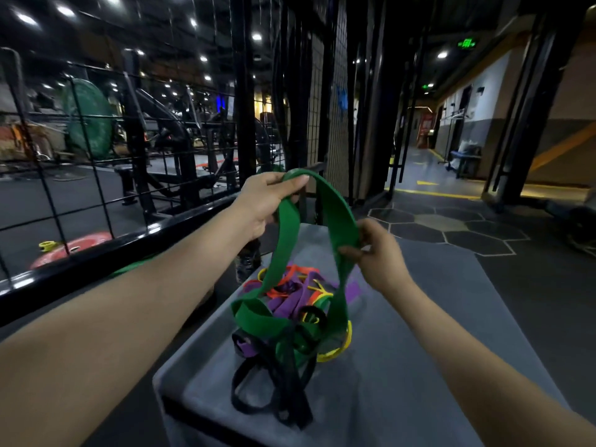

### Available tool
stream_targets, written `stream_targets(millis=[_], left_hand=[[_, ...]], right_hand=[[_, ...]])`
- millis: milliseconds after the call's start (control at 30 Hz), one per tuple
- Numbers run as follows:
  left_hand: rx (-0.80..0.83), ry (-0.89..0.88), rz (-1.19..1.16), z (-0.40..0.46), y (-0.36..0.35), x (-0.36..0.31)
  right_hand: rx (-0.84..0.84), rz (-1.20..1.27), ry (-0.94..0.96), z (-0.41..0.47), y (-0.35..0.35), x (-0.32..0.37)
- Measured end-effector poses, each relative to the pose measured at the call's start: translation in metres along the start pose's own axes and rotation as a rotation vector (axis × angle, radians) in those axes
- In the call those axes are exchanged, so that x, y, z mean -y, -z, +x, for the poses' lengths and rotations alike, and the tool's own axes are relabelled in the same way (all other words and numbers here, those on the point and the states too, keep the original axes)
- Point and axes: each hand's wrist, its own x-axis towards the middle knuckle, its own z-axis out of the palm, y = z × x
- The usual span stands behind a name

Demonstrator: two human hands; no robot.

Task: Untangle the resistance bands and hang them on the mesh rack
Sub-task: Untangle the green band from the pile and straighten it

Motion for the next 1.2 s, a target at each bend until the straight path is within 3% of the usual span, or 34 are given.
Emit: stream_targets(millis=[167, 267, 333, 400, 500, 600, 767, 900, 1067, 1200], left_hand=[[0.099, -0.059, 0.243, 0.006, 0.0, 0.005], [0.156, -0.03, 0.361, 0.007, -0.001, 0.024], [0.162, 0.0, 0.363, 0.005, 0.001, 0.039], [0.117, 0.042, 0.213, 0.002, 0.004, 0.048], [0.044, 0.108, -0.104, 0.003, 0.004, 0.047], [0.035, 0.146, -0.233, 0.003, -0.007, 0.038], [0.042, 0.231, -0.463, -0.004, -0.029, 0.007], [0.094, 0.226, -0.426, -0.009, -0.044, -0.018], [0.069, 0.14, -0.39, -0.003, -0.038, -0.013], [0.231, 0.038, -0.009, -0.008, -0.037, 0.032]], right_hand=[[-0.379, 0.175, -0.038, 0.029, 0.046, 0.016], [-0.433, 0.156, -0.018, 0.039, 0.06, 0.022], [-0.396, 0.047, -0.002, 0.035, 0.059, 0.013], [-0.323, -0.094, -0.015, 0.026, 0.054, -0.003], [-0.061, -0.357, -0.042, 0.008, 0.039, -0.023], [0.139, -0.395, -0.013, -0.008, 0.013, -0.025], [0.39, 0.226, -0.079, -0.02, -0.024, 0.01], [0.227, 0.481, -0.133, -0.011, -0.043, 0.02], [0.124, 0.511, -0.157, -0.008, -0.03, 0.015], [0.005, 0.509, -0.206, -0.003, -0.005, 0.006]])
